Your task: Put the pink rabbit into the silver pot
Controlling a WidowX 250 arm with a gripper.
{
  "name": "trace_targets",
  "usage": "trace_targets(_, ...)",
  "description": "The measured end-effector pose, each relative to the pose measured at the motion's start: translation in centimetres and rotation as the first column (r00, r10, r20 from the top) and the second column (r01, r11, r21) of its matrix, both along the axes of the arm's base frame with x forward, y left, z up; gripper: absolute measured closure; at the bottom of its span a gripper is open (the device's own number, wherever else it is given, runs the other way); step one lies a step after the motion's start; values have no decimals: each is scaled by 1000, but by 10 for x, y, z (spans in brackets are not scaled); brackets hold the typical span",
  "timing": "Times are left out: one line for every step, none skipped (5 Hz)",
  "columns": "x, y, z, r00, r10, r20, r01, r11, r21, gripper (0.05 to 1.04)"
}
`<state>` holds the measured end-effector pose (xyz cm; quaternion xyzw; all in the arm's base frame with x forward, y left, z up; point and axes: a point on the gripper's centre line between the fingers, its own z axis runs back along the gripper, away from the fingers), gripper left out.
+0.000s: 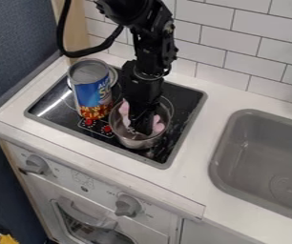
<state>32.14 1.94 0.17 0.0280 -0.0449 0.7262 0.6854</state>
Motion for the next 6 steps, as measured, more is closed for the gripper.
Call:
trace_targets(-3, 4, 1, 999, 32, -19, -32, 999, 23, 616)
trace_targets(-3, 4, 1, 999, 37, -24, -36, 999, 26, 296)
trace_targets(-6, 9, 7, 995, 86, -45, -82, 992, 93, 75)
trace_targets(-5, 4, 18, 995, 93, -18, -90, 987, 129, 74)
trace_targets(1, 1, 49, 993, 88, 81, -97, 988, 121, 81)
trace_targets(2, -3, 74, 978, 99, 186, -118, 989, 93, 83)
